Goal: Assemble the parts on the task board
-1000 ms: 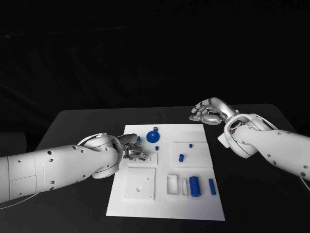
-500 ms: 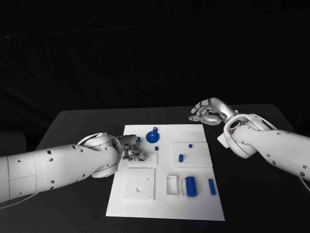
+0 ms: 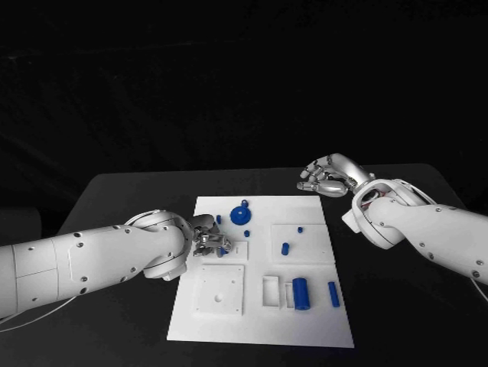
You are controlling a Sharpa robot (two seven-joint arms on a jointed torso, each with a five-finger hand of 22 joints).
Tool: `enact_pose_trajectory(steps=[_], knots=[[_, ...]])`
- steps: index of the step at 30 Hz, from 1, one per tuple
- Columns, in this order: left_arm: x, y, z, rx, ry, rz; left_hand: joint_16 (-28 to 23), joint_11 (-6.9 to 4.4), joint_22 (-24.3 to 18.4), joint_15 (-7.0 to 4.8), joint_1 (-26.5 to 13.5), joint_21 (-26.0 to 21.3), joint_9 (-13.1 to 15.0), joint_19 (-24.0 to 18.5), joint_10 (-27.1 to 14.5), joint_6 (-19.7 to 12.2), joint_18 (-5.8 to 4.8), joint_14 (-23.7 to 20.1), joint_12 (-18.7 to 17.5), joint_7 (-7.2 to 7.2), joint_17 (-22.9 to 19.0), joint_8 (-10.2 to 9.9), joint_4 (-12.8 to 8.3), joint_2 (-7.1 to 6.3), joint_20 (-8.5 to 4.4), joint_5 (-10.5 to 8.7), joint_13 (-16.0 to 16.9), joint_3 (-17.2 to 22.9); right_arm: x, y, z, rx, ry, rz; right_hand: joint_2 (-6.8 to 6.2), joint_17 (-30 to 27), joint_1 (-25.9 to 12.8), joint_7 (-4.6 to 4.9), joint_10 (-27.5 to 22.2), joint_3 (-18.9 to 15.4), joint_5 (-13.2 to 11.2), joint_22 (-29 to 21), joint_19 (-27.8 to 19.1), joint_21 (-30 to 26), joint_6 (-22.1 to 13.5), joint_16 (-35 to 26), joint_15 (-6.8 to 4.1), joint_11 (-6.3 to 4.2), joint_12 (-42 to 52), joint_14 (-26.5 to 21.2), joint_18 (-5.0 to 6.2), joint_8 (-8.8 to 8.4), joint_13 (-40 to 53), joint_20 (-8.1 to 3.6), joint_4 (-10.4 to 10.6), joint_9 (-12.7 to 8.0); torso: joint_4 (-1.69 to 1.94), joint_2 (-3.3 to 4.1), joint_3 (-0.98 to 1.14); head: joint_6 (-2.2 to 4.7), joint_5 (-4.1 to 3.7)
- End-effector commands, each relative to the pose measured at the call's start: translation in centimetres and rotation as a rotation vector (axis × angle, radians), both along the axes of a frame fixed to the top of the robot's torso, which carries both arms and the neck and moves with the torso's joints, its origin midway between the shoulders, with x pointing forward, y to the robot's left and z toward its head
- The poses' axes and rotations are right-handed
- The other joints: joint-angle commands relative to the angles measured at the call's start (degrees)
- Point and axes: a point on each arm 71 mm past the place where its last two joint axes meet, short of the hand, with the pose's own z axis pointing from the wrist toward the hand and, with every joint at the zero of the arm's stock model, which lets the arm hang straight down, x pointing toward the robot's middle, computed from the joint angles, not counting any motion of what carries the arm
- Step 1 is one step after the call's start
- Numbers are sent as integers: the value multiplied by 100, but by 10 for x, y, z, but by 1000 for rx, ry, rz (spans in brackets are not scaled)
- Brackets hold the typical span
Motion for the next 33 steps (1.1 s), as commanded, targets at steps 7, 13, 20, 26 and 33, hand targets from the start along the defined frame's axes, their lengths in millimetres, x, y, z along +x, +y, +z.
enact_pose_trajectory(steps=[7,13,20,26,33], knots=[[-6,-8,-9,3,43,-30,52,-221,38,-117,22,-15,-8,-15,-241,892,50,48,53,-621,-7,-5,-70,70,-574,20,-7,80,0,2,0,-2,4,15,21,-10,12,7,-32,7,35,9,5,-28,-50,24,4,2,31,-52,84,-20,-14,36,38,-10,-4,0,3,10,-2],[-3,-6,-9,31,32,-38,56,-225,41,-129,47,-10,-1,4,-243,887,59,52,62,-624,-12,-3,-96,24,-582,-55,-14,129,0,2,0,-3,5,15,24,-12,12,7,-34,7,42,11,4,-30,-50,25,4,3,35,-53,84,-20,-19,36,40,-10,0,0,4,20,-5],[-3,-8,-10,42,48,-49,41,-207,37,-146,119,-31,11,13,-250,860,62,28,59,-610,-38,-12,-21,-161,-585,-405,-49,176,0,2,0,-3,6,17,22,-15,12,7,-38,6,56,13,3,-34,-51,26,5,3,39,-56,84,-21,-28,36,40,-11,0,-1,4,27,-6],[-2,-9,-9,34,40,-43,41,-198,38,-153,59,-56,15,8,-248,854,61,14,58,-604,-59,-25,249,-398,-585,-859,-84,109,0,2,0,-3,7,16,23,-17,12,7,-40,6,64,15,2,-36,-52,27,6,4,42,-57,84,-22,-33,36,41,-12,-1,-2,0,32,-12],[-1,-8,-8,28,31,-35,47,-202,44,-165,34,-67,19,9,-251,853,69,11,64,-607,-72,-32,445,-553,-593,-1142,-104,89,0,2,0,-3,6,16,22,-20,12,8,-42,5,80,17,1,-40,-53,29,6,5,48,-59,84,-22,-42,37,41,-12,2,-1,-2,45,-25]])
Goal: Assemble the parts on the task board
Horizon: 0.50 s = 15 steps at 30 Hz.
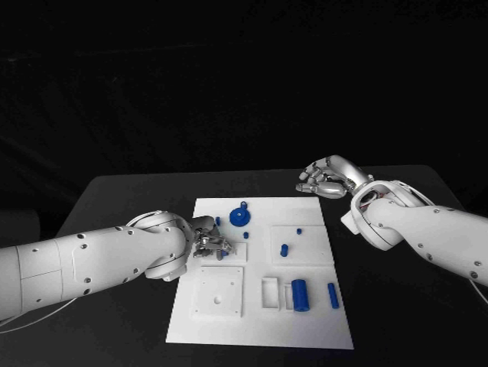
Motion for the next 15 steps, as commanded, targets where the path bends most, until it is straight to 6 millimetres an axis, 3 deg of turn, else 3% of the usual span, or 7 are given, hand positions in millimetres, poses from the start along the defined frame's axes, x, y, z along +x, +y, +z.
enact_pose_trajectory(steps=[1,6,9,15], knots=[[-5,-5,-7,3,29,-22,25,-201,47,-85,-12,-22,3,10,-252,395,106,-30,21,-390,-10,2,56,-56,-593,-27,-8,4,0,2,0,-3,3,16,22,-9,12,-10,-43,4,40,8,1,-29,-35,29,-13,5,27,-40,86,-22,-8,37,42,-8,2,1,-2,5,-7],[-4,-4,-6,2,26,-17,29,-203,51,-93,-31,-27,6,10,-256,395,110,-31,25,-392,-16,0,160,-99,-597,-140,-17,-4,0,2,0,-3,3,15,23,-14,14,-9,-48,4,82,14,1,-36,-36,34,-12,6,39,-42,86,-23,-27,38,43,-10,1,1,-5,13,-6],[-4,-4,-6,2,25,-15,34,-207,58,-102,-19,-31,11,5,-260,392,117,-36,33,-394,-22,-3,243,-135,-603,-467,-26,-11,0,1,0,-3,3,15,24,-18,14,-9,-50,3,109,18,2,-39,-36,36,-12,6,47,-45,86,-23,-38,38,44,-10,2,-1,-6,27,-5],[-3,-1,-5,0,18,-4,39,-208,62,-108,-15,-35,15,1,-263,391,119,-38,38,-396,-26,-4,309,-161,-606,-623,-32,-16,0,1,0,-3,3,14,24,-21,12,-9,-53,0,133,22,3,-43,-36,39,-11,7,54,-46,86,-23,-49,39,46,-11,1,0,-6,29,-9]])
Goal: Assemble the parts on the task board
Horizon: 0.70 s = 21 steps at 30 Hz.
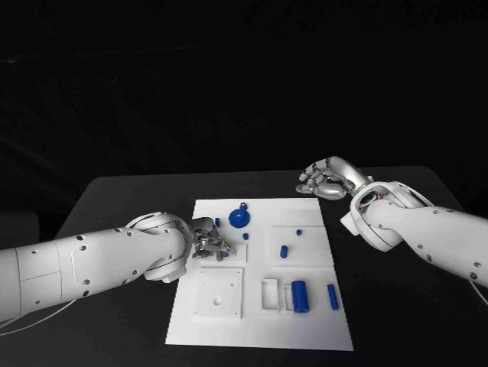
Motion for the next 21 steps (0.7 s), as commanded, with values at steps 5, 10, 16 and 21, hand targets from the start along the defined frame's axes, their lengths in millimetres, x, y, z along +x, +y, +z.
enact_pose_trajectory(steps=[5,10,16,21], knots=[[-2,-1,-4,-3,12,-2,43,-221,67,-48,26,-44,14,-5,-261,332,125,-16,44,-339,-17,-29,128,-87,-610,-424,-20,-19,0,1,0,-2,2,15,24,-9,8,-8,-53,-2,50,12,4,-33,-37,41,-11,6,36,-46,86,-24,-11,39,48,-6,-2,3,-2,13,-3],[-1,1,-3,-5,7,5,48,-221,66,-51,-75,-50,21,-8,-265,326,126,-23,48,-337,-22,-30,270,-316,-610,-551,-26,-99,0,1,0,-3,2,15,22,-12,4,-8,-56,-5,63,15,3,-37,-38,42,-10,7,40,-48,86,-25,-19,40,50,-7,-2,1,-3,22,-7],[3,1,2,-17,-6,11,58,-226,60,-60,-99,-54,41,-4,-268,317,143,-31,51,-342,-23,-22,467,-536,-622,-555,-29,-68,0,1,0,-3,2,14,26,-14,6,-8,-60,-4,74,17,2,-40,-38,43,-9,8,44,-50,86,-24,-26,40,50,-7,0,3,-1,19,-13],[3,1,3,-20,-9,12,62,-228,59,-67,-77,-51,52,2,-269,312,148,-33,53,-343,-25,-19,562,-636,-626,-554,-30,-44,0,1,0,-3,3,14,27,-17,7,-8,-63,-4,90,19,1,-43,-39,44,-8,9,48,-52,86,-25,-34,40,49,-8,-1,-1,1,18,-12]])
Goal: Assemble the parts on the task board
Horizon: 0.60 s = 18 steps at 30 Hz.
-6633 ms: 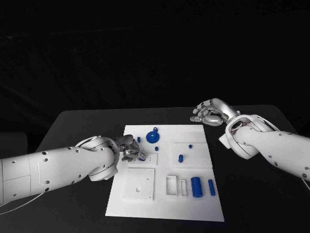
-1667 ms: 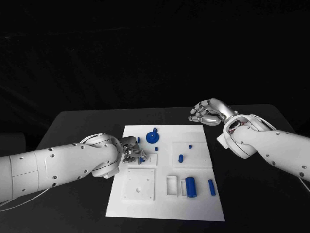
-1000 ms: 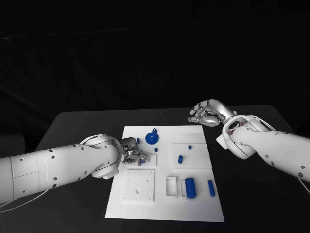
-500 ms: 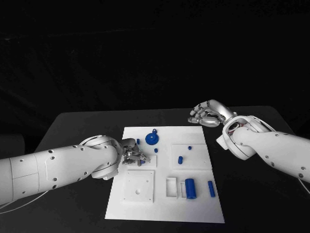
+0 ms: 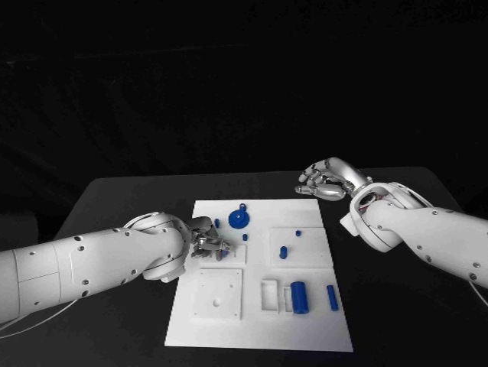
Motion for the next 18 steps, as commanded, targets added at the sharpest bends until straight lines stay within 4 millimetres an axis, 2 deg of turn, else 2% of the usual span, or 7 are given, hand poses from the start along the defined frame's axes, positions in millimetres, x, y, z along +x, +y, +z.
enact_pose_trajectory(steps=[1,9,15,18], knots=[[0,-2,1,-11,-3,-5,41,-22,55,-6,19,-26,12,3,5,-38,63,30,27,15,-7,-11,84,-98,-627,-27,-8,12,0,1,0,-3,3,15,28,-10,7,-7,-44,12,31,5,1,-21,-40,23,11,-10,27,-33,87,-25,-8,40,33,-9,0,-2,3,-5,2],[1,-2,3,-17,-7,0,42,-23,54,-11,48,-25,20,7,4,-42,66,28,27,14,-10,-9,148,-148,-629,-26,-9,33,0,1,0,-4,4,15,27,-12,5,-6,-46,11,43,7,1,-24,-40,24,12,-10,31,-34,87,-25,-14,40,34,-9,0,1,4,-2,0],[0,-3,2,-19,9,-7,41,-23,52,-18,106,-23,29,12,2,-50,70,25,24,15,-14,-8,207,-250,-632,-26,-13,58,0,1,0,-5,6,16,27,-13,4,-6,-47,10,49,8,1,-25,-42,25,12,-9,33,-35,87,-26,-18,41,34,-10,1,-1,4,-2,0],[0,-2,1,-28,27,-6,40,-16,53,-22,257,-16,18,13,-2,-119,76,18,18,31,-19,-51,184,-305,-636,-25,-17,89,0,0,0,-5,6,15,27,-14,3,-5,-48,10,52,9,1,-26,-42,25,13,-9,34,-36,87,-26,-20,41,35,-10,2,-1,4,-7,-2]])
